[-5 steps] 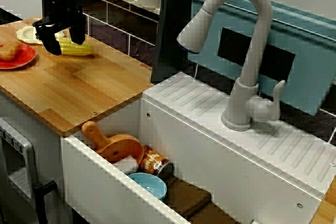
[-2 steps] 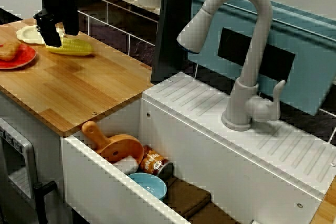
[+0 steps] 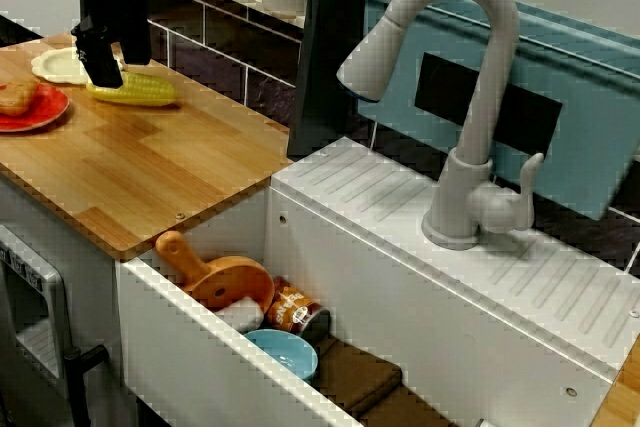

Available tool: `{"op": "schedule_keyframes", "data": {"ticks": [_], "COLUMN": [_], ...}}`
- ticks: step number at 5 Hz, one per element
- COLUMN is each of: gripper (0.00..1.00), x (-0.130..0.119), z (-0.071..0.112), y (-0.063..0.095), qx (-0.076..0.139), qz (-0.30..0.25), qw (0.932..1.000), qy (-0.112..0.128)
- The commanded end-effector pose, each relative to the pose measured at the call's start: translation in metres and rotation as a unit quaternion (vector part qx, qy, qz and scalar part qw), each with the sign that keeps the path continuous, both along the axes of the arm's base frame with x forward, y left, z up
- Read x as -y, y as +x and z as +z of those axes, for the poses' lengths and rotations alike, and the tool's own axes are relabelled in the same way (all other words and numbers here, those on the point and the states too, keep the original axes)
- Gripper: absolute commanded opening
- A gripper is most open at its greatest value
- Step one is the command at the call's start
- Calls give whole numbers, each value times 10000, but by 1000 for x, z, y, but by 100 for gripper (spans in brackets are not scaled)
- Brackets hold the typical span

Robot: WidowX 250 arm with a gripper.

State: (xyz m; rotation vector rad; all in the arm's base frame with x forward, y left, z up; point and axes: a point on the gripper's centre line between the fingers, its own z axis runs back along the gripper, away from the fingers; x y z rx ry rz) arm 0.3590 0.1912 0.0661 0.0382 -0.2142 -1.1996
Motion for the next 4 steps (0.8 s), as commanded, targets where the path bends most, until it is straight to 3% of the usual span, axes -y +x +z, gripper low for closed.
{"op": "schedule_keyframes", "data": {"ticks": [1, 4], "gripper": [100, 100], "x": [-14, -19], "z": [18, 10], "y": [4, 10], "qx": [262, 132], "qz": [314, 610], "qw": [9990, 9980], "qy": [159, 118]}}
